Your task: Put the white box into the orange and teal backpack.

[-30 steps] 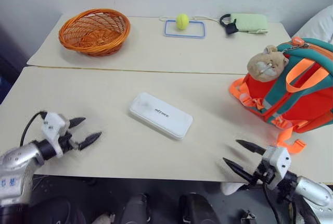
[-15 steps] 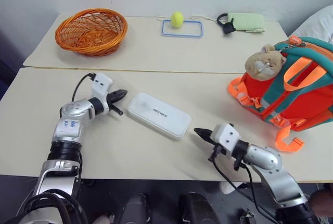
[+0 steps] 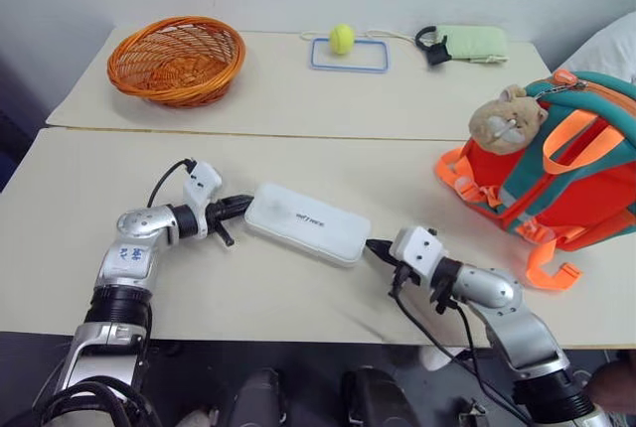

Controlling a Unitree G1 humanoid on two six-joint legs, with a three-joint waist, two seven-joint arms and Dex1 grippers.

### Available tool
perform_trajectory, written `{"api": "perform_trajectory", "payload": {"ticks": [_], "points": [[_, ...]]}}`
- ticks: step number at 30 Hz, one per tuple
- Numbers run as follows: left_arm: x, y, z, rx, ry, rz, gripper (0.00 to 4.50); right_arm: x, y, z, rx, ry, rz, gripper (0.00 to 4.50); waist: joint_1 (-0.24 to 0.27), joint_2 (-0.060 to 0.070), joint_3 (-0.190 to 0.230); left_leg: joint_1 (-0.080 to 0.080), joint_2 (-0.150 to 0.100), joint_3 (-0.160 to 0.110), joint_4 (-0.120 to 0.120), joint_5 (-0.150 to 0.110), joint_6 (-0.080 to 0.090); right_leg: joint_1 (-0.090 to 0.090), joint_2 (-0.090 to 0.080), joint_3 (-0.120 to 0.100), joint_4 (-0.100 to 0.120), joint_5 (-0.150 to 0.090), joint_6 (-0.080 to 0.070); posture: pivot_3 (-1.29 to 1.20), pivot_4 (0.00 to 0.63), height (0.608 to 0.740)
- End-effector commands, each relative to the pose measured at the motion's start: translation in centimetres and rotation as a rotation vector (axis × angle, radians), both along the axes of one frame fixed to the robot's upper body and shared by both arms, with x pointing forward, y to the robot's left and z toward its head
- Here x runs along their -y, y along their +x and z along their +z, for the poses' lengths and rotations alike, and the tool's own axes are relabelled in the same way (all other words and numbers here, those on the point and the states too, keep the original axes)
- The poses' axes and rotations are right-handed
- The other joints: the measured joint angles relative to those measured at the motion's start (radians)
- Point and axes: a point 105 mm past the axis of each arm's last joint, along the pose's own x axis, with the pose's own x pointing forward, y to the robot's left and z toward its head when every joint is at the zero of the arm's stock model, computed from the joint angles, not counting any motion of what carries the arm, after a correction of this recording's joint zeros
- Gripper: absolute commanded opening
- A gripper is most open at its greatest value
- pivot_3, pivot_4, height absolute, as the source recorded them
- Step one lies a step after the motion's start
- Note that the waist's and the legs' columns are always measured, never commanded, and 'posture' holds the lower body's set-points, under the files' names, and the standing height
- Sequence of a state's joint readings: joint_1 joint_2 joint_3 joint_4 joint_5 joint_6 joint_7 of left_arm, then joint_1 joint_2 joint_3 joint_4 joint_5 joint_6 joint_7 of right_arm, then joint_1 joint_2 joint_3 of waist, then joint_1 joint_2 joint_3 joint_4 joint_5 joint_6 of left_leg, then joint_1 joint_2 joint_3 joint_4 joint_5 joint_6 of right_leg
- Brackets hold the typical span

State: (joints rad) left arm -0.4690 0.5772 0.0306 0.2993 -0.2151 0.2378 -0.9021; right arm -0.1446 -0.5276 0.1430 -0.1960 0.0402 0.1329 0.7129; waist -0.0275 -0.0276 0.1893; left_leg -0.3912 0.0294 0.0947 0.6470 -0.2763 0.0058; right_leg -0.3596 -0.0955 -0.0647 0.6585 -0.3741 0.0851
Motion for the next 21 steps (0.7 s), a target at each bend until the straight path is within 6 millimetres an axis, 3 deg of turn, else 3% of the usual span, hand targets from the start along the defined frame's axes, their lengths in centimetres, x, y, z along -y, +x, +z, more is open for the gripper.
{"api": "perform_trajectory", "payload": {"ticks": [1,6,9,12,17,21], "points": [[1.8,-2.3,0.5,-0.018,-0.05,-0.113,0.2,0.3,-0.2,1.3,0.035,0.001,0.049,0.0,0.0,0.0,0.0,0.0,0.0,0.0,0.0,0.0,0.0,0.0,0.0,0.0,0.0,0.0,0.0,0.0,0.15,0.74],[1.2,-3.5,0.3,-0.038,-0.089,-0.059,0.2,1.5,-0.3,0.7,0.01,-0.055,0.079,0.0,0.001,0.0,0.0,0.0,0.0,-0.001,0.0,0.0,0.0,0.001,0.0,0.0,0.0,0.0,0.0,0.0,0.15,0.74],[-0.5,-3.5,-0.2,-0.067,-0.084,0.053,0.37,2.1,0.0,0.7,0.003,-0.066,0.068,0.0,0.0,0.0,0.0,0.0,0.0,0.0,0.0,0.0,0.001,0.001,-0.001,0.0,0.0,0.0,0.0,0.0,0.15,0.74],[-2.2,-3.8,0.1,-0.164,-0.177,0.143,1.07,2.6,0.2,0.8,0.003,-0.079,0.06,0.0,-0.001,0.0,0.0,0.0,0.0,-0.001,0.0,0.0,0.001,0.001,0.0,0.0,0.0,0.0,0.0,0.0,0.15,0.74],[-4.7,-6.5,-1.8,-0.65,-0.184,0.218,2.61,3.2,0.1,0.7,-0.008,-0.094,0.061,0.0,-0.004,0.0,0.0,0.002,0.001,-0.001,-0.001,-0.001,0.0,0.001,0.0,0.0,0.0,0.0,0.0,0.0,0.15,0.74],[-4.7,-4.3,1.0,-0.741,-0.404,0.252,3.77,3.3,0.0,0.6,-0.018,-0.104,0.074,0.0,0.002,0.003,-0.001,0.003,0.0,-0.001,-0.001,-0.001,0.0,0.002,0.0,0.001,0.0,0.0,-0.001,0.0,0.15,0.74]]}}
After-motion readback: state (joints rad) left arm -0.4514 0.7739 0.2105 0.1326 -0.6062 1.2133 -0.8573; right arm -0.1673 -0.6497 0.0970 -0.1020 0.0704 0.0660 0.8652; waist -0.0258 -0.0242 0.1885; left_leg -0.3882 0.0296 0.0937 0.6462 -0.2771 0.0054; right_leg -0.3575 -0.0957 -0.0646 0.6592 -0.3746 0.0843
